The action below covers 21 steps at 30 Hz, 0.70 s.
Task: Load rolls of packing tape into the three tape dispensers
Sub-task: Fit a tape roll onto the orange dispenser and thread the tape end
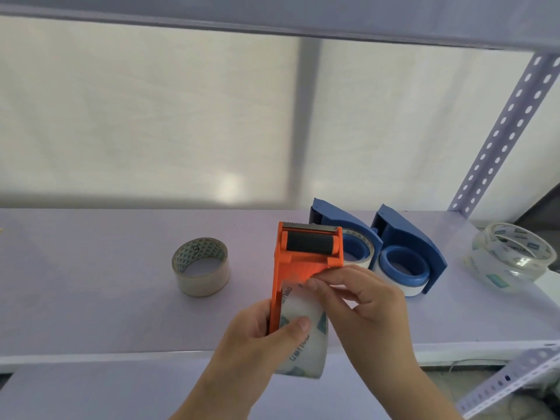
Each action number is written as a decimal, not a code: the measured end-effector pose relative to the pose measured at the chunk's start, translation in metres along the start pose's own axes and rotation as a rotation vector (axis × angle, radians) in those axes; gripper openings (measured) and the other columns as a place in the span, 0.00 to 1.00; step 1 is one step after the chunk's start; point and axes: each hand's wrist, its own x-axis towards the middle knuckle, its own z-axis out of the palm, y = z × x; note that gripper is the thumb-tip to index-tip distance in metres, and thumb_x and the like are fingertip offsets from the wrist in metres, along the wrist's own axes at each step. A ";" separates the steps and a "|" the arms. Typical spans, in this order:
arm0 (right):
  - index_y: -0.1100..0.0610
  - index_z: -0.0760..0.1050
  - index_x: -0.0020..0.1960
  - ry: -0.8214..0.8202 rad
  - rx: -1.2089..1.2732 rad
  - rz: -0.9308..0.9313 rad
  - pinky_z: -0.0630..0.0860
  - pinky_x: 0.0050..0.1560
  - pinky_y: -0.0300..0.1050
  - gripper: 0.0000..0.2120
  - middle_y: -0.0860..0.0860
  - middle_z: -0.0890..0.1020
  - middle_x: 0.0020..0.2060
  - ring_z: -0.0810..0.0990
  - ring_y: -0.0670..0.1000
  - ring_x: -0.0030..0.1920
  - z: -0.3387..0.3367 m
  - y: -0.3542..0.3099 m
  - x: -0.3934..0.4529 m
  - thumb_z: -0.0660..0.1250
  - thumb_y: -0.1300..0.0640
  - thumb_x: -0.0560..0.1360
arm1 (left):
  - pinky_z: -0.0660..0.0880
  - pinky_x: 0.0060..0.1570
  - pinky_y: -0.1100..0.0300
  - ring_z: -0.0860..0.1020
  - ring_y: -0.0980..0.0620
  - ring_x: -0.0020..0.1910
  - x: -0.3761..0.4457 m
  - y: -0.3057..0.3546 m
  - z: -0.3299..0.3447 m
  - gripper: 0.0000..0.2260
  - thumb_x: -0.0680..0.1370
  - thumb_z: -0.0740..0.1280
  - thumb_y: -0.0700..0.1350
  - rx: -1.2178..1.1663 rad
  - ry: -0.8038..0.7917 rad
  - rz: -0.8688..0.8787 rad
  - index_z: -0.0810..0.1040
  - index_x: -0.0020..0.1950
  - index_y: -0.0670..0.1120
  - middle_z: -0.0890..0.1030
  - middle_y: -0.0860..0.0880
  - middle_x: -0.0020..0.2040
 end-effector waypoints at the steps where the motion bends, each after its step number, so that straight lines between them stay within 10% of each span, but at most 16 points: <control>1: 0.46 0.81 0.40 0.019 0.008 0.008 0.77 0.39 0.29 0.09 0.37 0.83 0.37 0.82 0.40 0.43 0.001 -0.001 0.000 0.72 0.60 0.71 | 0.79 0.32 0.65 0.83 0.52 0.36 0.000 0.001 0.000 0.04 0.73 0.70 0.35 0.001 0.003 -0.015 0.83 0.43 0.42 0.86 0.40 0.44; 12: 0.42 0.83 0.47 -0.108 0.133 0.304 0.78 0.50 0.36 0.10 0.36 0.85 0.44 0.81 0.37 0.48 0.004 -0.007 0.000 0.72 0.49 0.66 | 0.81 0.43 0.55 0.85 0.47 0.43 0.002 -0.004 0.006 0.07 0.66 0.73 0.47 0.107 0.043 -0.002 0.83 0.43 0.48 0.87 0.45 0.42; 21: 0.49 0.80 0.39 0.010 -0.268 -0.070 0.76 0.31 0.46 0.06 0.43 0.81 0.32 0.78 0.48 0.32 0.008 -0.009 -0.007 0.67 0.53 0.73 | 0.81 0.45 0.54 0.83 0.41 0.45 0.004 -0.005 0.009 0.11 0.65 0.71 0.45 0.139 0.036 0.007 0.81 0.46 0.44 0.85 0.39 0.43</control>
